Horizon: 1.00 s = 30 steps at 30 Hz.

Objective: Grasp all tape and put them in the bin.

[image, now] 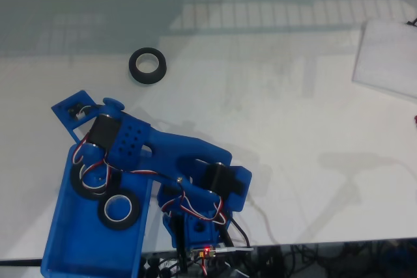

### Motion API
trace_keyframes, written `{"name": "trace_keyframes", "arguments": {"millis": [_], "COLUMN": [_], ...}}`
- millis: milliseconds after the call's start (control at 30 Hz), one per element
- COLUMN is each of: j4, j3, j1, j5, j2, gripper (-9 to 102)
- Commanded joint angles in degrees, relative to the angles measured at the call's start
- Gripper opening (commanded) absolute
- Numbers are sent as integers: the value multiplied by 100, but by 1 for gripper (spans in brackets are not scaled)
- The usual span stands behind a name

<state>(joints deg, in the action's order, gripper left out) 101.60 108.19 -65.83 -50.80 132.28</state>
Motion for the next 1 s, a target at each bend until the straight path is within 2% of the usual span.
{"name": "trace_keyframes", "arguments": {"millis": [0, 100, 167, 333, 467, 600, 800, 967], "j4": [-88, -246, -334, -492, -826, -1494, -2074, -2566], "j3": [-35, -35, -35, -35, -70, -255, -387, -413], "j1": [62, 149, 176, 343, 826, 1688, 3261, 4597], "j5": [158, 510, 642, 738, 1020, 1749, 3006, 3700], "j2": [35, 70, 70, 70, -62, -492, -1266, -1881], "gripper": [24, 40, 44, 42, 42, 41, 43, 40]}}
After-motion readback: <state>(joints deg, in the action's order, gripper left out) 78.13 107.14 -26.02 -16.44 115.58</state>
